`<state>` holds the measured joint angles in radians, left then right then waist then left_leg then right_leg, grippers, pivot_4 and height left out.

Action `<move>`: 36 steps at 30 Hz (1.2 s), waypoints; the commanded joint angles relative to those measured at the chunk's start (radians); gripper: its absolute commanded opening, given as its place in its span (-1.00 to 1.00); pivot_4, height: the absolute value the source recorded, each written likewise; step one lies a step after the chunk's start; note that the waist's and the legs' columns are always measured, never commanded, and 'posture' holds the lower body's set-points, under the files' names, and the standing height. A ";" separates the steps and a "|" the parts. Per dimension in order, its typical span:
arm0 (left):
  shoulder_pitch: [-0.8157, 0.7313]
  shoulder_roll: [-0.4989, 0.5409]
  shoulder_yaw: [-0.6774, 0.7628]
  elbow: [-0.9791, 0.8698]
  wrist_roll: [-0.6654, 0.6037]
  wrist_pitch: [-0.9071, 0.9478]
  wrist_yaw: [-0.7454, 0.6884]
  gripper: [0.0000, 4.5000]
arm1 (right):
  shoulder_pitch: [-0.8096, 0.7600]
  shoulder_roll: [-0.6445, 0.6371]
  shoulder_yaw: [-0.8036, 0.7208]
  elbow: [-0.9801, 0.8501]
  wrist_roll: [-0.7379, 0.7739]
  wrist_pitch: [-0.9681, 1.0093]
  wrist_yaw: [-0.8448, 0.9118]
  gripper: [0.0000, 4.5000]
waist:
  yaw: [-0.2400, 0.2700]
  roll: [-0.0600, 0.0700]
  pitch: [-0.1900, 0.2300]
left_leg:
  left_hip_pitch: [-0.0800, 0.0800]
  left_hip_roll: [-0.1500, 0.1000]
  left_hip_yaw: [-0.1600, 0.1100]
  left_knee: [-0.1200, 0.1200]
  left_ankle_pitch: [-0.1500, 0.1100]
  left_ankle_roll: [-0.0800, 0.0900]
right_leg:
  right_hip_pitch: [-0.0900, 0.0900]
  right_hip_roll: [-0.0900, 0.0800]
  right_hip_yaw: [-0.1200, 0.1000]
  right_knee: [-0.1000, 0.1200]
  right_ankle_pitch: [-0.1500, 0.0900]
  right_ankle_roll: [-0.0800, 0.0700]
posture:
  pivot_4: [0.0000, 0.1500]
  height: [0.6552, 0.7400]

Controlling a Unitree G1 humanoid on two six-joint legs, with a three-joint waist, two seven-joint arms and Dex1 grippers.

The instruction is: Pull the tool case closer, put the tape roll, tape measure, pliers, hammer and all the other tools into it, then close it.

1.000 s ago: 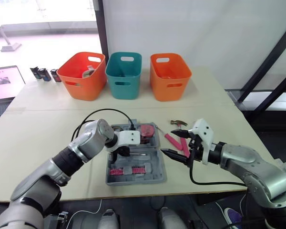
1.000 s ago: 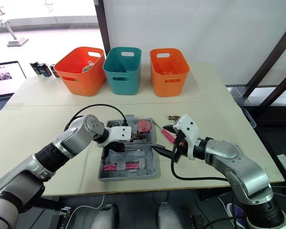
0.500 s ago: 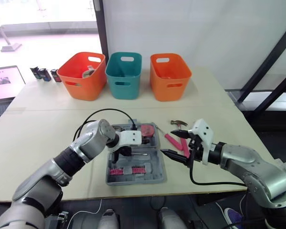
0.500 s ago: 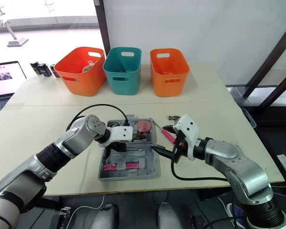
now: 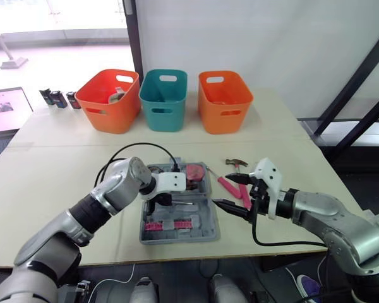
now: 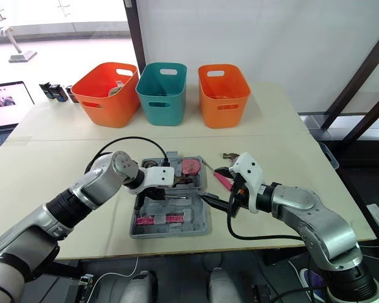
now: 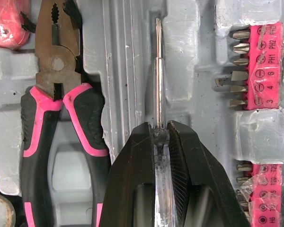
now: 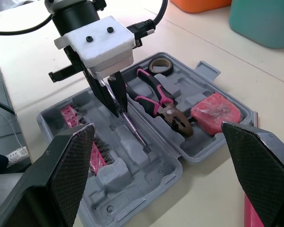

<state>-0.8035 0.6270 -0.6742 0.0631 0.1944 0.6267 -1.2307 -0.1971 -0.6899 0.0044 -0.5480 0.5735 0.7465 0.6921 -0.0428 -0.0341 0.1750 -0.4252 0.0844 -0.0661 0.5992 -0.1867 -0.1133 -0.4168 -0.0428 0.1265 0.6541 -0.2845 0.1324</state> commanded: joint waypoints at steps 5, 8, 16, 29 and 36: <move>-0.026 0.025 0.006 -0.027 0.063 -0.038 -0.009 -0.98 | -0.002 -0.002 -0.024 -0.052 0.016 0.000 -0.003 1.00 | 0.000 0.000 0.000 | 0.000 0.000 0.000 0.000 0.000 0.000 | 0.000 0.000 0.000 0.000 0.000 0.000 | 1.00 1.00; -0.019 0.020 0.006 -0.033 0.070 -0.043 -0.011 -0.98 | 0.000 0.000 -0.024 -0.053 0.016 0.002 -0.006 1.00 | 0.001 0.000 0.000 | 0.000 0.000 0.000 0.000 0.000 0.000 | 0.000 0.000 0.000 0.000 0.000 0.000 | 1.00 1.00; -0.011 0.008 0.002 -0.030 0.082 -0.052 -0.015 -0.98 | 0.006 0.000 -0.023 -0.054 0.013 0.005 -0.010 1.00 | 0.001 0.000 0.000 | 0.000 0.000 0.000 0.000 0.000 0.000 | 0.000 0.000 0.000 0.000 0.000 0.000 | 1.00 1.00; 0.008 0.001 0.015 -0.068 0.096 -0.031 -0.031 -0.98 | 0.011 0.003 -0.020 -0.055 0.013 0.001 -0.016 1.00 | 0.001 0.000 0.000 | 0.000 0.000 0.000 0.000 0.000 0.000 | 0.001 0.000 0.000 0.000 0.000 0.000 | 1.00 1.00; 0.006 -0.007 0.011 -0.056 0.103 -0.036 -0.022 -0.98 | 0.010 0.003 -0.018 -0.050 0.009 -0.003 -0.015 1.00 | 0.000 0.000 0.000 | 0.000 0.000 0.000 0.000 0.000 0.000 | 0.001 0.000 0.000 0.000 0.000 0.000 | 1.00 1.00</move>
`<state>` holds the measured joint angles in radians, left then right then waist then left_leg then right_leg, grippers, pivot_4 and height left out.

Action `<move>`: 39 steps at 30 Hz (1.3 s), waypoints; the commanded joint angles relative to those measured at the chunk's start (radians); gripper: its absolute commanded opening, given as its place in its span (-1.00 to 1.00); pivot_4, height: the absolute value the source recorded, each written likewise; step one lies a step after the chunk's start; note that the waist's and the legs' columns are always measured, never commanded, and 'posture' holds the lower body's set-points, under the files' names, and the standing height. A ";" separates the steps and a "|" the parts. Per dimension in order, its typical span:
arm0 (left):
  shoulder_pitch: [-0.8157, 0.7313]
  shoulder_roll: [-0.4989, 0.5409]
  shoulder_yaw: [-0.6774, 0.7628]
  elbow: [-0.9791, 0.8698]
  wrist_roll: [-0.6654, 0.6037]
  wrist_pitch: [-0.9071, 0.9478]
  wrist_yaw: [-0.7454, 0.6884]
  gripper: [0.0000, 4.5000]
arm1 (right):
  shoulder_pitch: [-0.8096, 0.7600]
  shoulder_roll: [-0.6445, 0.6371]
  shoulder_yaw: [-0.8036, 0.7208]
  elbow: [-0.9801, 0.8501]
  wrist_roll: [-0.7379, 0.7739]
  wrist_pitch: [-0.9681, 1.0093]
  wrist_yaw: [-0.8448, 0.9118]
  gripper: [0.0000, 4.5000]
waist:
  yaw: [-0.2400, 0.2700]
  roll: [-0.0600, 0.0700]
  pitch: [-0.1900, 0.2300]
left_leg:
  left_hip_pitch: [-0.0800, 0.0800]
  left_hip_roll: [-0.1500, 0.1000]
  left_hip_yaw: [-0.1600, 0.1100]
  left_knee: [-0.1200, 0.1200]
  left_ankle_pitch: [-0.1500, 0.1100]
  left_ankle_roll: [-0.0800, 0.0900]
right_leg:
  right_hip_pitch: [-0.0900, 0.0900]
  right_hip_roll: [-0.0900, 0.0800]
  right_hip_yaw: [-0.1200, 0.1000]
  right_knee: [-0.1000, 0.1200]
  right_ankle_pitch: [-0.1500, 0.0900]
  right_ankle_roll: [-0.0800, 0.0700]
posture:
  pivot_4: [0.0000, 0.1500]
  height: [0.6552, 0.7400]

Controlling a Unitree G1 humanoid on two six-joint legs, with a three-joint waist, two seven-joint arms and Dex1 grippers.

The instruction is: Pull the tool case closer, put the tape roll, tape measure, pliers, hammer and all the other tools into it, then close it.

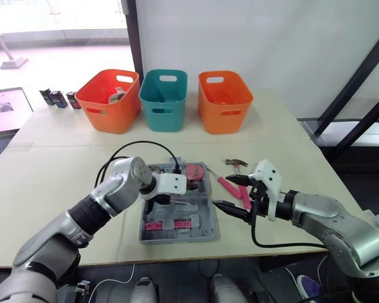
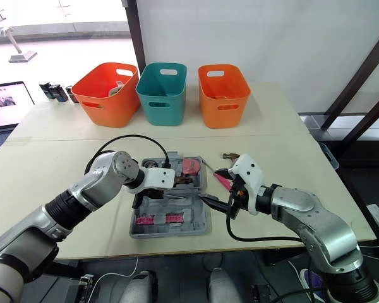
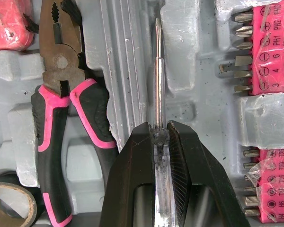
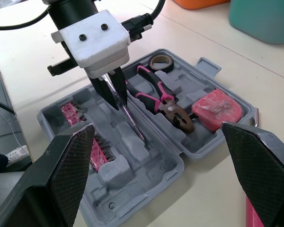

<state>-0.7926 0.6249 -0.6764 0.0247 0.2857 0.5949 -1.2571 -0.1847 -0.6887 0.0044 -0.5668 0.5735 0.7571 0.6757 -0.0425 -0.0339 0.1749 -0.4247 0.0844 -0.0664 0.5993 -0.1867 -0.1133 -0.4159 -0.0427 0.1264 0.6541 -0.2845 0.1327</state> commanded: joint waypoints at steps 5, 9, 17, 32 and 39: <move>-0.001 -0.013 0.019 -0.019 0.011 -0.014 0.009 -0.98 | 0.001 0.001 -0.019 -0.035 0.011 -0.012 0.001 1.00 | 0.000 0.000 0.000 | 0.000 0.000 0.000 0.000 0.000 0.000 | 0.001 0.000 0.000 0.000 0.000 0.000 | 1.00 1.00; -0.009 -0.012 0.023 -0.013 0.013 -0.029 0.008 -0.98 | 0.001 0.002 -0.019 -0.036 0.014 -0.010 0.002 1.00 | 0.001 0.000 0.000 | 0.000 0.000 0.000 0.000 0.000 0.000 | 0.001 0.000 0.000 0.000 0.000 0.000 | 1.00 1.00; -0.013 -0.009 0.042 -0.033 0.007 -0.036 0.014 0.39 | -0.001 0.006 -0.017 -0.033 0.021 -0.008 0.006 1.00 | 0.000 0.000 0.000 | 0.000 0.000 0.000 0.000 0.000 0.000 | 0.001 0.000 0.000 0.000 0.000 0.000 | 1.00 1.00; 0.030 0.074 0.304 -0.003 -0.188 0.032 -0.026 0.20 | 0.015 0.005 -0.015 -0.041 0.017 -0.009 0.004 1.00 | -0.003 0.000 0.000 | 0.001 0.000 0.000 0.000 0.000 0.000 | 0.001 0.000 0.000 0.000 0.000 0.000 | 1.00 1.00; 0.121 0.125 0.350 0.027 -0.244 -0.080 -0.023 -0.98 | 0.017 0.008 -0.009 -0.034 0.011 -0.015 0.003 1.00 | 0.004 0.000 0.000 | 0.001 0.000 0.000 0.000 0.000 0.000 | 0.002 0.000 0.000 0.000 0.000 0.000 | 1.00 1.00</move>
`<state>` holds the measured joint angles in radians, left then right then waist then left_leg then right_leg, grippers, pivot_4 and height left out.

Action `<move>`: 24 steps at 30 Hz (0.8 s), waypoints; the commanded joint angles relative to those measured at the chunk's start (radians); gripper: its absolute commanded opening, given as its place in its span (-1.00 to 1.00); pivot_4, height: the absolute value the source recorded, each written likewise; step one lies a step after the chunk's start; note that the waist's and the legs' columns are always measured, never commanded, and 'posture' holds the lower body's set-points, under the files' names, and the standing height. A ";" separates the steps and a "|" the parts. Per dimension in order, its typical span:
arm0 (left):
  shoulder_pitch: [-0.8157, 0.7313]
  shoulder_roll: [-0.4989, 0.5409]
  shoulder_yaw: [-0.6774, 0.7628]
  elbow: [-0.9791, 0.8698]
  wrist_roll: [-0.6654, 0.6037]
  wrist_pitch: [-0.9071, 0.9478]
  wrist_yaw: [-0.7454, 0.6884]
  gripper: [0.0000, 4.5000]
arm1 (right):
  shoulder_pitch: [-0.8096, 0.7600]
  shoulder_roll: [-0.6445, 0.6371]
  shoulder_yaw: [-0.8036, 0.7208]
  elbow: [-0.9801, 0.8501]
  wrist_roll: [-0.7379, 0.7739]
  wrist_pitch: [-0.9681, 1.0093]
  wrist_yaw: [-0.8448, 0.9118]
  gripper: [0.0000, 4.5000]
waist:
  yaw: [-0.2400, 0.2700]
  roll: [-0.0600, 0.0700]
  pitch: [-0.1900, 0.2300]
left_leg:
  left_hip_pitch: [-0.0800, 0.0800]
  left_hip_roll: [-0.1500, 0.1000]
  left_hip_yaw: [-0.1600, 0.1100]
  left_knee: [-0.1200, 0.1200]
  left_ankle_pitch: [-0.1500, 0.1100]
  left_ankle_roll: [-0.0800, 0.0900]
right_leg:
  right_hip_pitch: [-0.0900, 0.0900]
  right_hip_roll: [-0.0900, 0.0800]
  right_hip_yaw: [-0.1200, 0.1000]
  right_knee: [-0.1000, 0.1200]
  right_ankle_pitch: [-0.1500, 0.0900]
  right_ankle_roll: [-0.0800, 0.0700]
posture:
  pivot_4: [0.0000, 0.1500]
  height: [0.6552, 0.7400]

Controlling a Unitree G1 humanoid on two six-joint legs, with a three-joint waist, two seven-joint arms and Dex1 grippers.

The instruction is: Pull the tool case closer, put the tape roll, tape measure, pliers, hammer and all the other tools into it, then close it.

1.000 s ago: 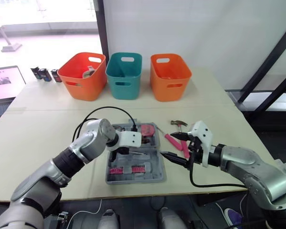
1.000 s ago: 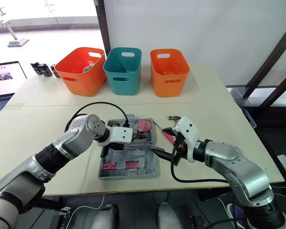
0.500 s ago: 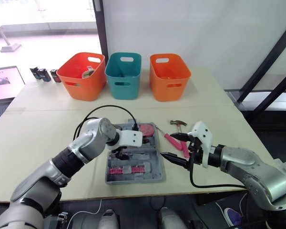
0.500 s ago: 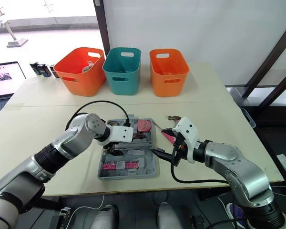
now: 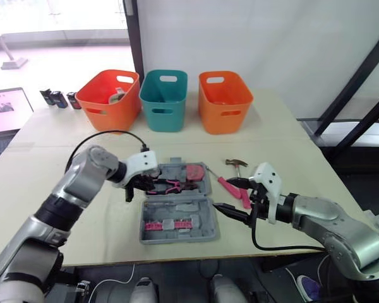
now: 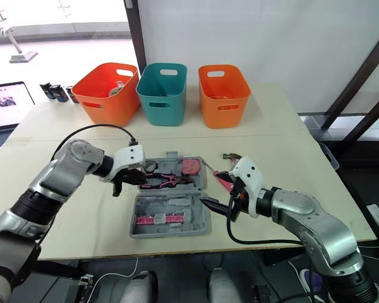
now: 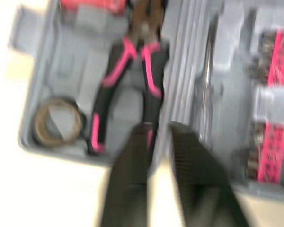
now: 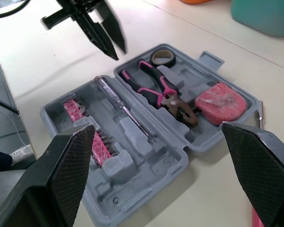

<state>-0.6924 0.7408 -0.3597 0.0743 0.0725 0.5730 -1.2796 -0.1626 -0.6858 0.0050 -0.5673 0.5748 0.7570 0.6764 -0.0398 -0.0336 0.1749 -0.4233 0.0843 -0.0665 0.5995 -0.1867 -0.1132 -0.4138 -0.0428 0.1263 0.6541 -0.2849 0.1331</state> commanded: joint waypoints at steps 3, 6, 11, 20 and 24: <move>0.059 -0.030 0.057 -0.027 -0.074 -0.100 0.027 -0.98 | -0.012 0.005 -0.004 -0.024 0.003 -0.018 0.006 1.00 | 0.003 0.000 0.000 | 0.000 0.000 0.000 0.000 0.000 0.000 | 0.000 0.000 0.000 0.000 0.000 0.000 | 1.00 1.00; 0.096 -0.061 0.061 -0.020 -0.090 -0.124 0.057 -0.98 | -0.016 0.003 -0.002 -0.020 0.001 -0.017 0.008 1.00 | 0.001 0.000 0.000 | 0.000 0.000 0.000 0.000 0.000 0.000 | 0.001 0.000 0.000 0.000 0.000 0.000 | 1.00 1.00; 0.104 -0.093 0.047 0.020 -0.083 -0.157 0.097 -0.98 | -0.010 -0.003 -0.004 -0.027 0.003 -0.011 0.007 1.00 | -0.002 0.000 0.000 | 0.001 0.000 0.000 0.000 0.000 0.000 | 0.001 0.000 0.000 0.000 0.000 0.000 | 1.00 1.00; 0.128 -0.104 -0.039 0.084 0.003 -0.235 0.124 -0.98 | 0.000 -0.015 -0.019 -0.038 0.005 -0.001 -0.001 1.00 | -0.002 0.000 0.000 | 0.003 0.000 0.000 0.000 0.000 0.000 | 0.002 0.000 0.000 0.000 -0.001 -0.001 | 1.00 1.00; 0.129 -0.140 -0.045 0.118 0.024 -0.253 0.161 -0.98 | 0.003 -0.017 -0.021 -0.040 0.007 0.002 -0.005 1.00 | 0.000 0.001 0.000 | 0.005 0.000 0.000 0.000 0.000 0.000 | 0.005 0.000 0.000 -0.001 -0.002 -0.003 | 1.00 1.00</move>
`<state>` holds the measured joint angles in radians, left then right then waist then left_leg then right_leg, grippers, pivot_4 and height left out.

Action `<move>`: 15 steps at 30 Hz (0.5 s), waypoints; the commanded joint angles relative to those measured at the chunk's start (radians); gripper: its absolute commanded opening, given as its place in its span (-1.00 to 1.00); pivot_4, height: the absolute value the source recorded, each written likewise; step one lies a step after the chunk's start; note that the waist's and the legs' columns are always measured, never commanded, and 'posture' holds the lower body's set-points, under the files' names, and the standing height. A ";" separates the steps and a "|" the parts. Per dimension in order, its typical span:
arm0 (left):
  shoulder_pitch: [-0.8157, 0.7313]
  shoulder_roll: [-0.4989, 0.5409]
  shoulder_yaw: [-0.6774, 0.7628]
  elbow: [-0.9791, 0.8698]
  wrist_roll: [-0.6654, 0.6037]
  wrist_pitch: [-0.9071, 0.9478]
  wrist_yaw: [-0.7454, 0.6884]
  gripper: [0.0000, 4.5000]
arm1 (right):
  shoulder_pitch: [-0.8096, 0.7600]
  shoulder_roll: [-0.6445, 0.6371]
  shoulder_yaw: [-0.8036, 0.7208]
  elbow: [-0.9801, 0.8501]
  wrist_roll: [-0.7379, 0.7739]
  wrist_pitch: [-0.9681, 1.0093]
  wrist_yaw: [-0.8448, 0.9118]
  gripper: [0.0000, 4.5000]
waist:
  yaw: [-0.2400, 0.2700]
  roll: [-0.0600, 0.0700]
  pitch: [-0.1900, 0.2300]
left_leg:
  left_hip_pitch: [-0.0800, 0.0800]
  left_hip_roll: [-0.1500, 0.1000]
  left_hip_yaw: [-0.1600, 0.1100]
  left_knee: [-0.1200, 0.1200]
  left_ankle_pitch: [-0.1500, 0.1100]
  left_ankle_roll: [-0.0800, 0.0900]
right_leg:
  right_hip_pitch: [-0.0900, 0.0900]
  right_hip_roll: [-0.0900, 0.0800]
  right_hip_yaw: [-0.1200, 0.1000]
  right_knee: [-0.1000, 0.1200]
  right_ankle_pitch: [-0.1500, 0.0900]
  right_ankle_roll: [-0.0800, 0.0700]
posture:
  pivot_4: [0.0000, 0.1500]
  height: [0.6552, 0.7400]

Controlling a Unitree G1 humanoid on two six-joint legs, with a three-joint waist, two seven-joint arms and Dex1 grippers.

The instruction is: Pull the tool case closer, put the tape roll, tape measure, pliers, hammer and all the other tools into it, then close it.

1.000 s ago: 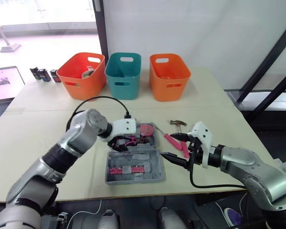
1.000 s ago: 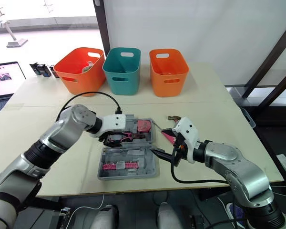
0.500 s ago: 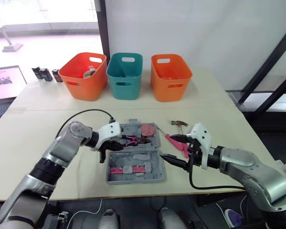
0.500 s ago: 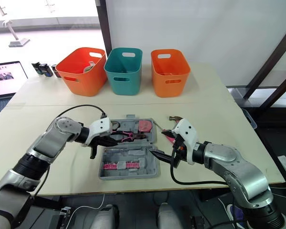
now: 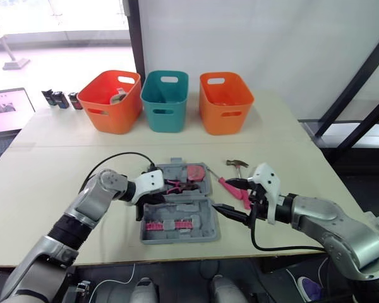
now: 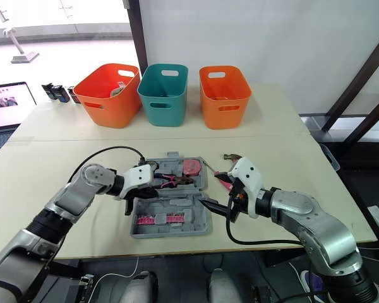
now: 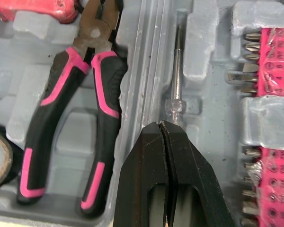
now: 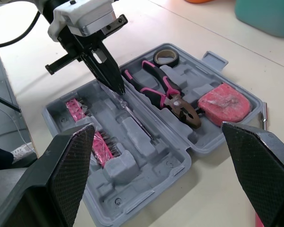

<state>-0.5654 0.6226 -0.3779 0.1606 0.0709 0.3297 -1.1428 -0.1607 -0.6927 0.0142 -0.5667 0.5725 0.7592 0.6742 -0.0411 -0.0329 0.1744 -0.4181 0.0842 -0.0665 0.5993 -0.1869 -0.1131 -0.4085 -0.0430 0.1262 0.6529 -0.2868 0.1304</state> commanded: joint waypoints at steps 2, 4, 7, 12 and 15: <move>-0.001 -0.040 -0.037 0.047 0.050 -0.030 0.047 -0.98 | 0.003 -0.010 -0.027 -0.043 0.006 -0.001 -0.005 1.00 | 0.002 0.000 0.000 | 0.001 0.000 0.000 0.000 0.000 0.000 | 0.001 0.000 0.000 0.000 0.000 0.000 | 1.00 1.00; 0.006 -0.053 -0.048 0.050 0.064 -0.044 0.056 -0.98 | 0.004 -0.012 -0.026 -0.042 0.004 -0.001 -0.006 1.00 | 0.003 0.000 0.000 | 0.004 0.000 0.000 0.000 0.000 0.000 | 0.004 0.000 0.000 -0.001 0.000 0.000 | 1.00 1.00; 0.014 -0.068 -0.051 0.061 0.078 -0.047 0.076 -0.98 | 0.002 -0.013 -0.027 -0.041 0.005 0.000 -0.006 1.00 | 0.005 0.001 -0.001 | 0.007 -0.001 0.000 0.000 0.000 0.000 | 0.007 -0.001 0.000 -0.001 0.000 -0.001 | 1.00 1.00; 0.031 -0.073 -0.060 0.088 0.104 -0.070 0.095 -0.98 | 0.001 -0.016 -0.026 -0.040 0.003 0.000 -0.006 1.00 | 0.012 0.002 -0.001 | 0.009 -0.002 0.000 0.000 0.000 0.000 | 0.011 -0.002 0.000 -0.004 -0.001 -0.001 | 1.00 1.00; 0.041 -0.096 -0.062 0.123 0.110 -0.078 0.118 -0.98 | -0.003 -0.017 -0.022 -0.033 -0.002 -0.005 -0.004 1.00 | 0.022 0.005 -0.003 | 0.010 -0.002 0.000 0.000 0.000 0.000 | 0.012 -0.002 0.001 -0.004 -0.001 -0.001 | 1.00 1.00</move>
<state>-0.5533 0.5351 -0.4011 0.2170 0.1310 0.2385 -1.0656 -0.1563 -0.6982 0.0141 -0.5668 0.5716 0.7601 0.6686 -0.0195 -0.0274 0.1712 -0.4083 0.0821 -0.0664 0.5990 -0.1870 -0.1131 -0.3965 -0.0446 0.1269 0.6484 -0.2875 0.1296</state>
